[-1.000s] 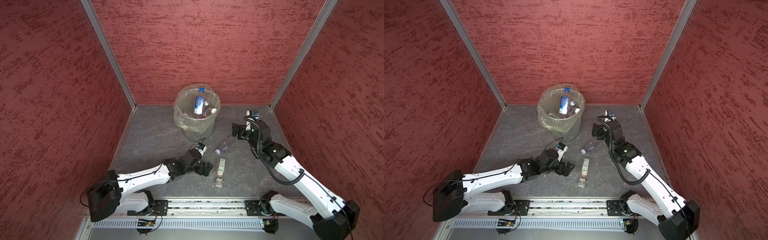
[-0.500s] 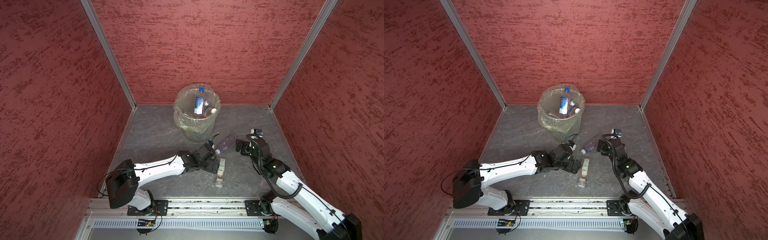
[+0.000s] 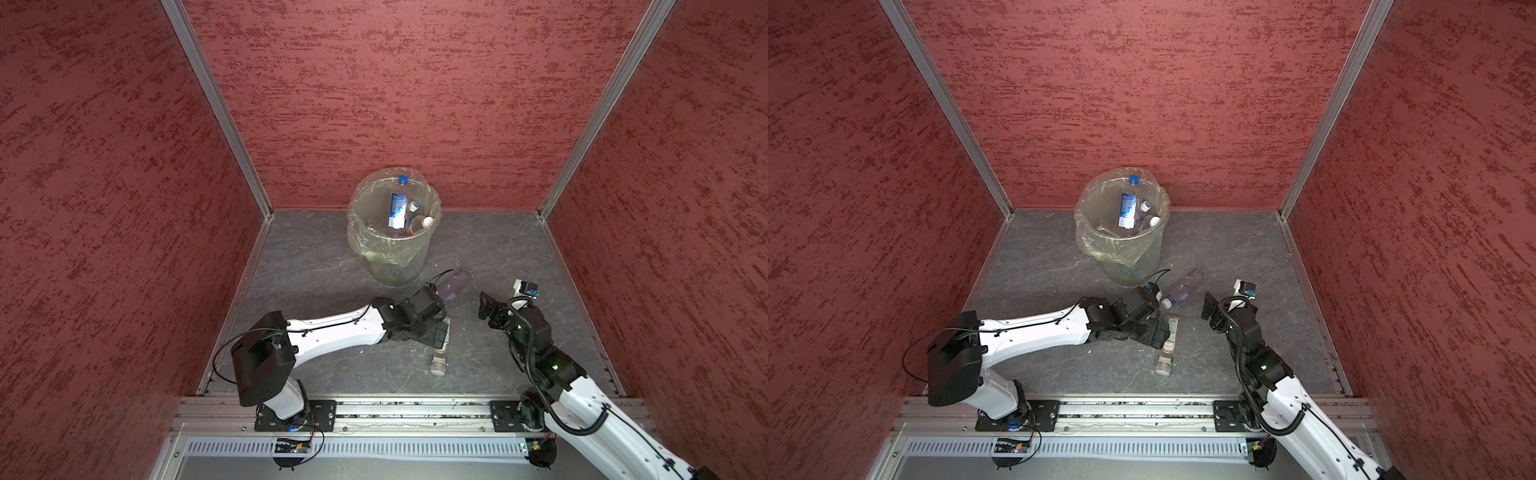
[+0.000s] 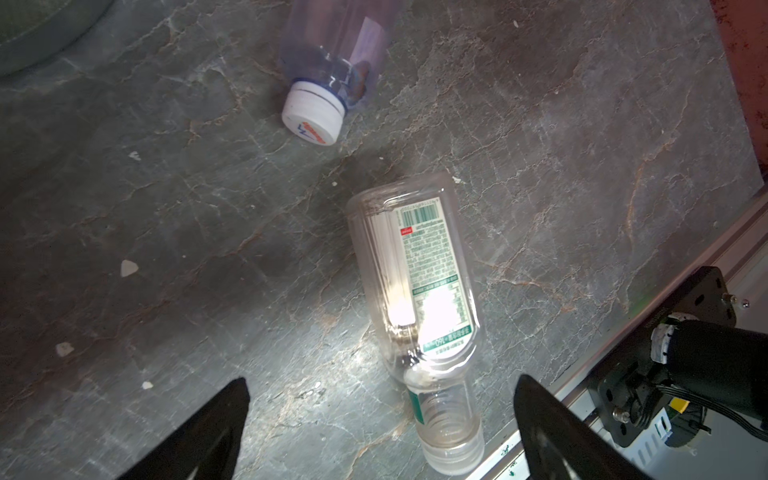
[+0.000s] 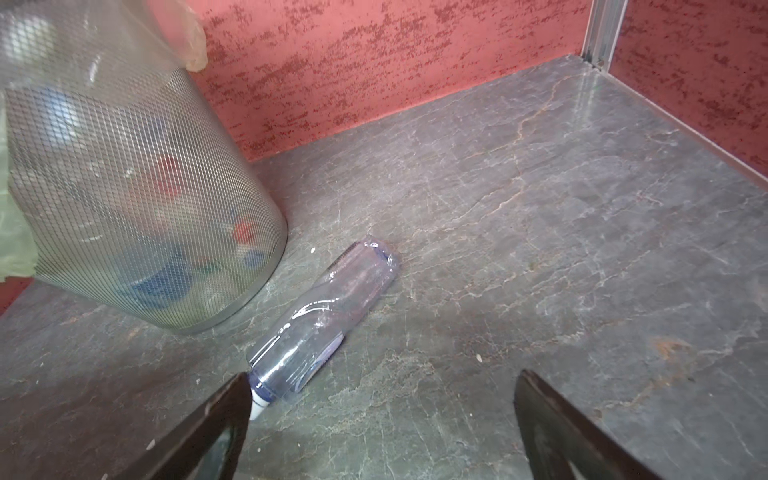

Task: Throw the plastic bottles in the bin
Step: 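Lower the left gripper around the clear green-label bottle and close it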

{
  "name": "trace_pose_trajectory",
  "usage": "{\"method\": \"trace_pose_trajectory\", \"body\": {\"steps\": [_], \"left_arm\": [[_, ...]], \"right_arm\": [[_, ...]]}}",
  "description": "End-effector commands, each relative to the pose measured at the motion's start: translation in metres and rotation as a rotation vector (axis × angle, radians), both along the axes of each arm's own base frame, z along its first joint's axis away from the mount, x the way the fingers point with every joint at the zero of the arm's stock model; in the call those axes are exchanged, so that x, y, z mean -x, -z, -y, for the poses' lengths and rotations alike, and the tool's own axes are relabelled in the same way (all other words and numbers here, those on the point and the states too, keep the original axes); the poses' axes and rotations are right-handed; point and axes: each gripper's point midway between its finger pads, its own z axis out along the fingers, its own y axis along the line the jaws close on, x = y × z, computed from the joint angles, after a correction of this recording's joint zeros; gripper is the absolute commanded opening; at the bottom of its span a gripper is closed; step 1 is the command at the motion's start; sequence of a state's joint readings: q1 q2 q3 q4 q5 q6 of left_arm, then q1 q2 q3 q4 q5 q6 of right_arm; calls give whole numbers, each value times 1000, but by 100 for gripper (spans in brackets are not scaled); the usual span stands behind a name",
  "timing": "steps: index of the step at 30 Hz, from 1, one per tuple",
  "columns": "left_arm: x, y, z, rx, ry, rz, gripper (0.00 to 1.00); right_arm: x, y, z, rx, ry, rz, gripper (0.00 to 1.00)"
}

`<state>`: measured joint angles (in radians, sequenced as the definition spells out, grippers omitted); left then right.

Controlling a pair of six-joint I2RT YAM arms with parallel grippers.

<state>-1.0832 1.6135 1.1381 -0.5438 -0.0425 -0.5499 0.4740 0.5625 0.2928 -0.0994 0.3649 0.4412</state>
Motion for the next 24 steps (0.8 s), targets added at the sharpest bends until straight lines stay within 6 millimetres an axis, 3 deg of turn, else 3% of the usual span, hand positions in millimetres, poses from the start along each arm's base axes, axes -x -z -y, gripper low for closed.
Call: {"method": "trace_pose_trajectory", "body": {"steps": [1,12,24], "left_arm": [[1,4,6,-43,0,-27,99],[3,26,31,-136,46,-111,100],[0,38,44,-160,38,-156,91]], "right_arm": [[-7,-16,6,-26,49,55,99],[-10,-13,5,-15,54,34,99],[-10,-10,18,7,127,19,99]]}}
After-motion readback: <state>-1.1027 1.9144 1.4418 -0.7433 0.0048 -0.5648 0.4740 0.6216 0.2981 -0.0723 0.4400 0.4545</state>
